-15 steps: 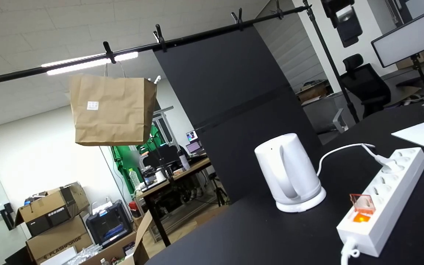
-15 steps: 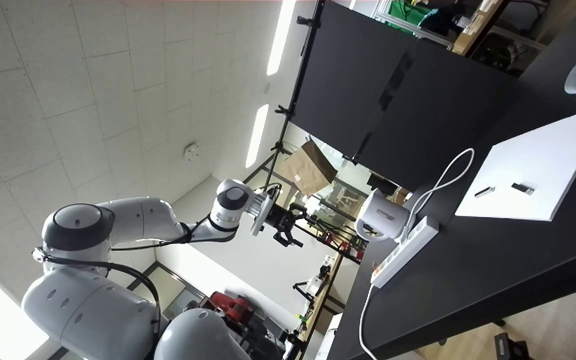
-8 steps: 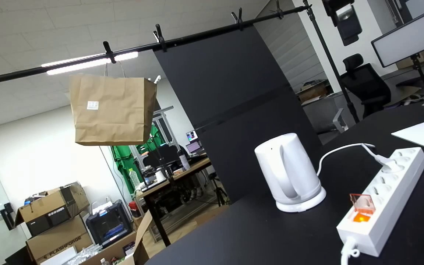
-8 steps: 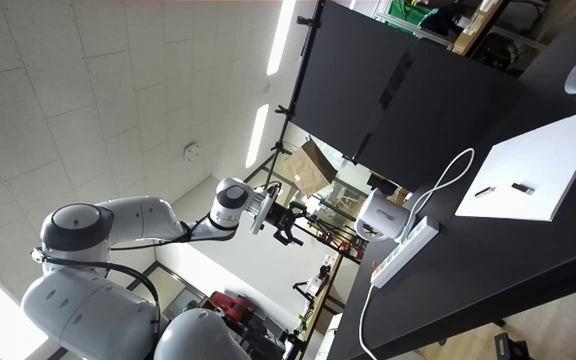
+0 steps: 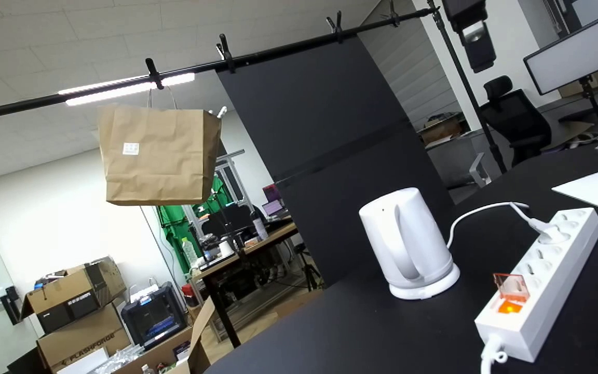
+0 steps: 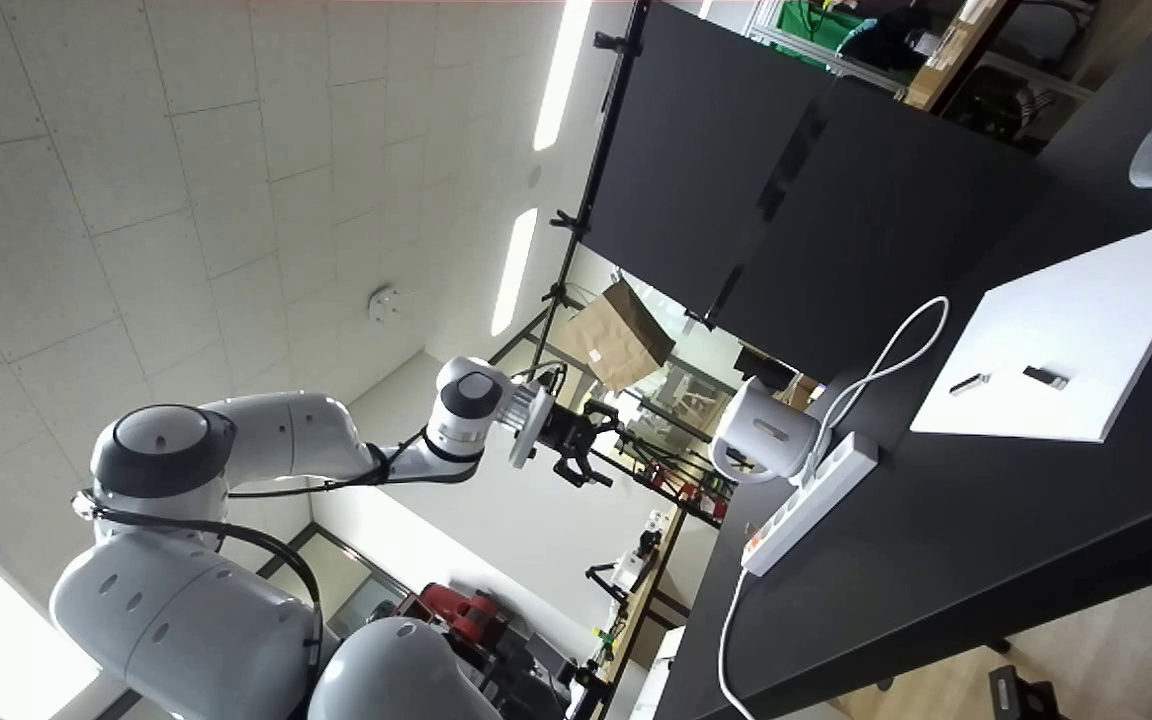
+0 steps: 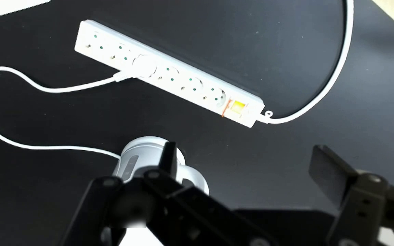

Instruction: Turn off the switch

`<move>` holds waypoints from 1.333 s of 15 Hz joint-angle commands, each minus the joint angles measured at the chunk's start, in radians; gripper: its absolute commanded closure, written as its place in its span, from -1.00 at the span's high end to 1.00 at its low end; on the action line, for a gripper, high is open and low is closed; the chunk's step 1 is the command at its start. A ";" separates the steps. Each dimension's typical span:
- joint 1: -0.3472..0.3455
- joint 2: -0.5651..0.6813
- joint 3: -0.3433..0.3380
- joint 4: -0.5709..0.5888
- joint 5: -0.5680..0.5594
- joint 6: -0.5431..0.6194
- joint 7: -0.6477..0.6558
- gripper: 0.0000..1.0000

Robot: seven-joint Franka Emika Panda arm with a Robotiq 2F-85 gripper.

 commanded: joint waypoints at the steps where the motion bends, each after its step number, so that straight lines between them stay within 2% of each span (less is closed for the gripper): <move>1: -0.002 0.071 0.002 0.033 -0.021 0.089 0.009 0.49; 6: -0.001 0.163 0.011 0.051 -0.025 0.179 0.001 -0.23; 8: 0.002 0.203 0.021 0.077 0.018 0.146 -0.036 -0.50; 11: 0.009 0.244 0.038 0.092 0.004 0.121 -0.014 -0.91; 13: 0.008 0.259 0.047 0.091 0.014 0.106 -0.012 -1.00; 20: 0.006 0.267 0.060 0.022 0.055 0.184 0.002 -1.00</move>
